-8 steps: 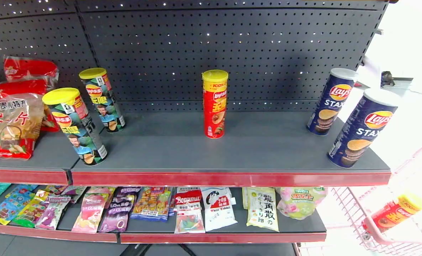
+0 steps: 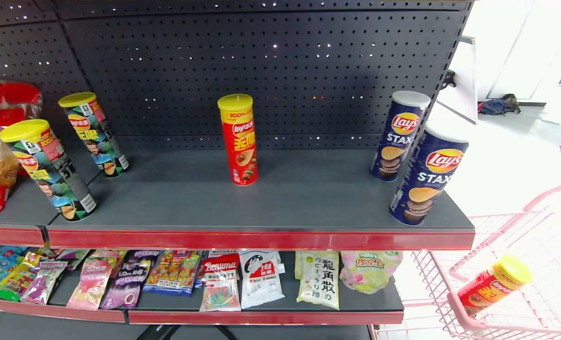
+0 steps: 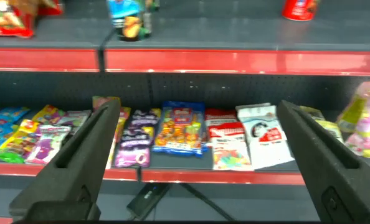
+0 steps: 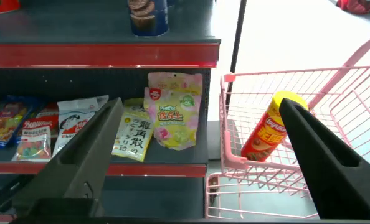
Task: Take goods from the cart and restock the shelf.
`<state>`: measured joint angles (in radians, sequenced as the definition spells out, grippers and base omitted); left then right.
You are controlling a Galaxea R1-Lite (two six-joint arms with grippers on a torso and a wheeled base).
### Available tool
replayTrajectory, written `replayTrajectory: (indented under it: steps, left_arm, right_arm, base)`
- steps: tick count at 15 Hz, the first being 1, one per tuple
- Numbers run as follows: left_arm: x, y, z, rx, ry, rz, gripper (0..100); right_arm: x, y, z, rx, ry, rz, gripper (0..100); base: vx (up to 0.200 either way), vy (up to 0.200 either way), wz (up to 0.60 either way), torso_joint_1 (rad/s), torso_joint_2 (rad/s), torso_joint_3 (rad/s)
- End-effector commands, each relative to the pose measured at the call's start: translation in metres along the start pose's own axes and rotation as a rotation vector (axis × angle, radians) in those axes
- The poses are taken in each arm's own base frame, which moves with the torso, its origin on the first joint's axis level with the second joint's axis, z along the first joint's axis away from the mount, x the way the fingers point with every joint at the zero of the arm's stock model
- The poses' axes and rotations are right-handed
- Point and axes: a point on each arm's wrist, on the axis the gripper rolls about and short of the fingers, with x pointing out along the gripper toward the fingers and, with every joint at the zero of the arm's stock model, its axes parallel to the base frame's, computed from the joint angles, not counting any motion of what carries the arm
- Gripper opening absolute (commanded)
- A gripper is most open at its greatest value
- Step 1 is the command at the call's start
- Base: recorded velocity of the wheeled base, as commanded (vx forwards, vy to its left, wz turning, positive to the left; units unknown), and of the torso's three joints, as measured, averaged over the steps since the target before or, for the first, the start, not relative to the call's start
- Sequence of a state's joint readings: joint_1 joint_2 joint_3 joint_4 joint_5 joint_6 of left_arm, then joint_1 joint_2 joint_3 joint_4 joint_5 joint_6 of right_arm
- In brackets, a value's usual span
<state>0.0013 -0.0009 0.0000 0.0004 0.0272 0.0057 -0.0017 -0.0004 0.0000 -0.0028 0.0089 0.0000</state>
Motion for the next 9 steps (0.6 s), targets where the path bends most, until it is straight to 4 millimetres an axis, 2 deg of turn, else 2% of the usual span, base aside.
replayTrajectory:
  steps: [1,9]
  left_arm:
    - [0.0001,0.0,0.0001,0.0,0.0,0.001,100]
    - [0.0001,0.0,0.0001,0.002,0.0,0.001,100]
  right_arm:
    - [0.0,0.0,0.0,0.0,0.0,0.0,100]
    - [0.0,0.0,-0.0001,0.0,0.002,0.0,100]
  base:
    - [0.0,-0.2,0.0,0.002,0.0,-0.002]
    - [0.0,-0.2,0.0,0.005,0.0,0.002]
